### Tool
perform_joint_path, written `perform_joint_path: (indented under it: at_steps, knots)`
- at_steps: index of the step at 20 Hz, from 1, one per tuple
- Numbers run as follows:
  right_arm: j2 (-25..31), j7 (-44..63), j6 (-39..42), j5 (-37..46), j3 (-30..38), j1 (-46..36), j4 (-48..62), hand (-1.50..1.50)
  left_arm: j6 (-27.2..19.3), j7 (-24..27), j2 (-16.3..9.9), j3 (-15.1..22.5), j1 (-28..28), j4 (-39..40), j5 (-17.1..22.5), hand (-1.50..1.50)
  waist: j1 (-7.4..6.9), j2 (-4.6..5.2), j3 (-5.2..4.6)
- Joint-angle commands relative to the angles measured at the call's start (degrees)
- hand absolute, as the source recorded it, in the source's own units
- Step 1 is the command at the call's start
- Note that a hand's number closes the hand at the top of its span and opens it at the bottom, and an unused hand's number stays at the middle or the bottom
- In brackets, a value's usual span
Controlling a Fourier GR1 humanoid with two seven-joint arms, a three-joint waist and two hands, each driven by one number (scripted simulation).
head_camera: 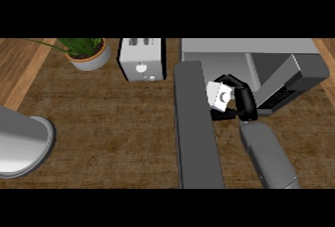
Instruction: Pick up the milk, place it into the microwave and close the microwave
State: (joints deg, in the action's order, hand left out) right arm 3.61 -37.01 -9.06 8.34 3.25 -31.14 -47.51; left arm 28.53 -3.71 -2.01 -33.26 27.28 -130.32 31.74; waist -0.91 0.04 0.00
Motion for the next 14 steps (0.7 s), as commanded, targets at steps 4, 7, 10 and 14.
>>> perform_joint_path:
  at_steps: [4, 7, 10, 14]
  knots:
    - [0.87, 3.90, -7.71, 6.10, 0.54, -14.22, 13.35, 1.50, 2.92, 1.49, -2.30, -3.06, -1.35, 5.22, 2.06, -1.50, -1.28, 0.39, 0.01]
    - [1.85, 4.81, -10.52, 7.37, 2.31, -19.12, 20.61, 1.50, 0.73, 0.17, -0.40, 0.54, -3.92, 3.69, -2.21, -1.50, -1.47, 0.78, 0.06]
    - [4.06, 1.54, -12.99, 7.86, 4.30, -21.69, 26.11, 1.50, 1.96, 1.84, 0.16, 0.31, -3.82, 4.19, -3.81, -1.50, -2.38, 1.14, 0.08]
    - [5.39, 2.02, -16.24, 8.25, 5.90, -25.81, 31.33, 1.50, 2.07, 1.23, -1.64, 0.69, -6.32, 5.62, -3.21, -1.50, -3.06, 1.50, 0.10]
